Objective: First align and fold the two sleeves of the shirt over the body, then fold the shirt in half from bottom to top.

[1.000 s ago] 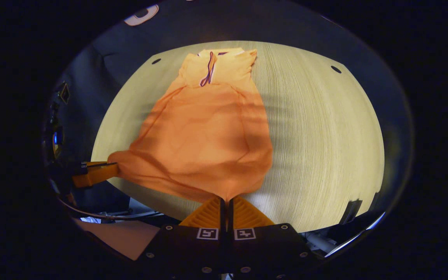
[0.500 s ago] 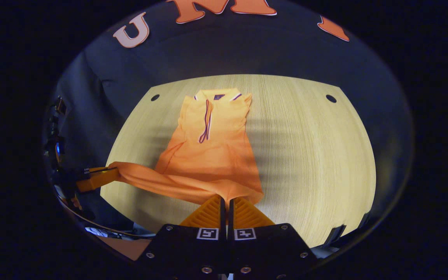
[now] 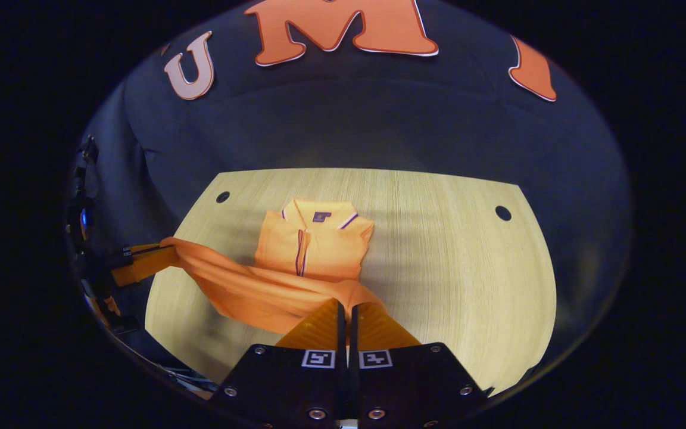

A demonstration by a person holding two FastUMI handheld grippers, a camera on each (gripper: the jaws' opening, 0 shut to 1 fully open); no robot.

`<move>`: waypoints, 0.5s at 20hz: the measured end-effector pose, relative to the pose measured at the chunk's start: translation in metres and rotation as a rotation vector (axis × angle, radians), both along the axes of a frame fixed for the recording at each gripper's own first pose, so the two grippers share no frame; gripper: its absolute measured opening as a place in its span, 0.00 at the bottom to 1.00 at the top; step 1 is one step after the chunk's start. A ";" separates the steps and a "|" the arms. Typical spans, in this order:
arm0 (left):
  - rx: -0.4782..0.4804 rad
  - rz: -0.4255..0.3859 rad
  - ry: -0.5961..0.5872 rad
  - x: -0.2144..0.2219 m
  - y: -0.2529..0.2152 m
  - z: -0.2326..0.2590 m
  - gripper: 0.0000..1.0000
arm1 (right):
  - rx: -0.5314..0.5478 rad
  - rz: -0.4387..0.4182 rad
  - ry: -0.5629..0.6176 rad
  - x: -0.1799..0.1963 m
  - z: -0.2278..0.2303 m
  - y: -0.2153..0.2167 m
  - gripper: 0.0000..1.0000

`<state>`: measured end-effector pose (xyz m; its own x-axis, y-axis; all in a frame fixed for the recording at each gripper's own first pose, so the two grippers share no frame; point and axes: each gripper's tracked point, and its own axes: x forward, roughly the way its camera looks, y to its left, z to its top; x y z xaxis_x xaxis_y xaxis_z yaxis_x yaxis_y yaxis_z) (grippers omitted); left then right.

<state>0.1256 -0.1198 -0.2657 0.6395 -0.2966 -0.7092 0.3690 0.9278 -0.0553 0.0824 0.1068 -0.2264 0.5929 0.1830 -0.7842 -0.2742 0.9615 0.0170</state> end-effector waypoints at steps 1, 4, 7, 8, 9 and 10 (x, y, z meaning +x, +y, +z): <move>0.003 -0.003 -0.018 0.014 -0.003 0.002 0.04 | -0.009 -0.004 -0.016 0.016 0.000 0.000 0.01; 0.011 -0.005 -0.032 0.047 -0.014 -0.009 0.03 | -0.025 -0.029 -0.040 0.051 -0.006 -0.003 0.00; 0.014 0.011 -0.012 0.076 -0.021 -0.035 0.03 | -0.042 -0.061 -0.022 0.083 -0.031 -0.009 0.00; 0.014 0.028 0.011 0.085 -0.020 -0.048 0.03 | -0.058 -0.071 -0.012 0.092 -0.043 -0.012 0.00; 0.012 0.047 0.023 0.096 -0.021 -0.059 0.03 | -0.063 -0.067 -0.005 0.103 -0.055 -0.010 0.00; 0.018 0.078 0.045 0.106 -0.019 -0.074 0.03 | -0.069 -0.071 0.014 0.110 -0.070 -0.008 0.00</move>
